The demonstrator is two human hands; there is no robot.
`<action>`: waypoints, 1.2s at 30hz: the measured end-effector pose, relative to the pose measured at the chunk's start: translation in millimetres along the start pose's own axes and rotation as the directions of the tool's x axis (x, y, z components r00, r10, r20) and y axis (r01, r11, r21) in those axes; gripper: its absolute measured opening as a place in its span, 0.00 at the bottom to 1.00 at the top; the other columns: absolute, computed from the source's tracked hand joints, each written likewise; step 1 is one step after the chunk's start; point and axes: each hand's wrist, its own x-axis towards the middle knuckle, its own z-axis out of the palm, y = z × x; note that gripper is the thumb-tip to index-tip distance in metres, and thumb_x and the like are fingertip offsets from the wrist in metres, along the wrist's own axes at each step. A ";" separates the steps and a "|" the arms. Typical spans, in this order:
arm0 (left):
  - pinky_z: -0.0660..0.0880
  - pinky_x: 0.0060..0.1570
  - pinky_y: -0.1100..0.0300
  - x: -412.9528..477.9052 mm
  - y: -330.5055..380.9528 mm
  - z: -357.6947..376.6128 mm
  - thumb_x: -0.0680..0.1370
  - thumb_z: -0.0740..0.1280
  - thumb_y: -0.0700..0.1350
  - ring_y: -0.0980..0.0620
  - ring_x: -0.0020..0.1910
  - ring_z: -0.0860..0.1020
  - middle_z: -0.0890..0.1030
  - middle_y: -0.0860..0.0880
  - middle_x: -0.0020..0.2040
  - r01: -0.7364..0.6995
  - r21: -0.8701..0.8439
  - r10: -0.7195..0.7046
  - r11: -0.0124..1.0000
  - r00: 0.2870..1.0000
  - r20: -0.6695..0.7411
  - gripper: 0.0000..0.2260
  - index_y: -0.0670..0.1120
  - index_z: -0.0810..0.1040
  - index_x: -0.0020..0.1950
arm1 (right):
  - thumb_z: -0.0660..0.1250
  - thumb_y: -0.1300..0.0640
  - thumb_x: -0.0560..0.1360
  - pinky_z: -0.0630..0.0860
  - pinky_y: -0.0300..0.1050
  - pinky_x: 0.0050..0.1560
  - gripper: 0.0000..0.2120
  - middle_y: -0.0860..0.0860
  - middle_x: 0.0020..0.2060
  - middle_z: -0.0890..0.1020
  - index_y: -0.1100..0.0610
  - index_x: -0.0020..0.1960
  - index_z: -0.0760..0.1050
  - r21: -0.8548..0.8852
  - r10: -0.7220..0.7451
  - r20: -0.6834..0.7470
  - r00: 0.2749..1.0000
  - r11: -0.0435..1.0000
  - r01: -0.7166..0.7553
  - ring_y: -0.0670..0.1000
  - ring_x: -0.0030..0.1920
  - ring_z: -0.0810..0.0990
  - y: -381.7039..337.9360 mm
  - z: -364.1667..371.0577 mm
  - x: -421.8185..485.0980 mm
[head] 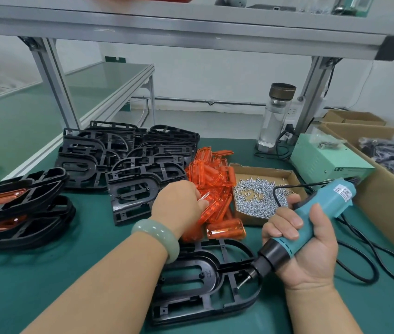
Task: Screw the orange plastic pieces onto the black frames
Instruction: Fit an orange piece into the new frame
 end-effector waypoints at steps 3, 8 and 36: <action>0.74 0.43 0.58 0.6 -0.9 -1.0 0.75 0.68 0.54 0.53 0.42 0.79 0.81 0.54 0.38 0.008 -0.034 -0.007 0.999 1.000 0.006 0.09 0.50 0.81 0.41 | 0.83 0.51 0.57 0.71 0.34 0.28 0.26 0.44 0.27 0.69 0.52 0.48 0.73 -0.015 0.002 -0.004 1.000 1.000 -0.002 0.41 0.23 0.69 0.6 0.6 0.4; 0.76 0.41 0.59 -5.0 -7.8 -5.2 0.76 0.67 0.49 0.53 0.37 0.79 0.81 0.52 0.34 0.033 -0.159 -0.035 0.987 0.999 -0.009 0.09 0.48 0.81 0.38 | 0.83 0.52 0.56 0.71 0.35 0.28 0.26 0.44 0.27 0.69 0.53 0.48 0.74 -0.003 0.003 -0.006 1.000 1.000 -0.003 0.41 0.23 0.69 0.0 0.2 0.4; 0.68 0.37 0.65 -3.8 -9.9 -24.5 0.77 0.66 0.49 0.61 0.38 0.75 0.78 0.58 0.36 -0.005 -0.304 -0.038 0.953 0.990 -0.136 0.08 0.55 0.76 0.38 | 0.83 0.50 0.55 0.71 0.34 0.28 0.27 0.44 0.26 0.68 0.52 0.48 0.73 -0.042 0.004 -0.005 1.000 0.999 -0.004 0.41 0.23 0.68 1.9 1.8 -0.2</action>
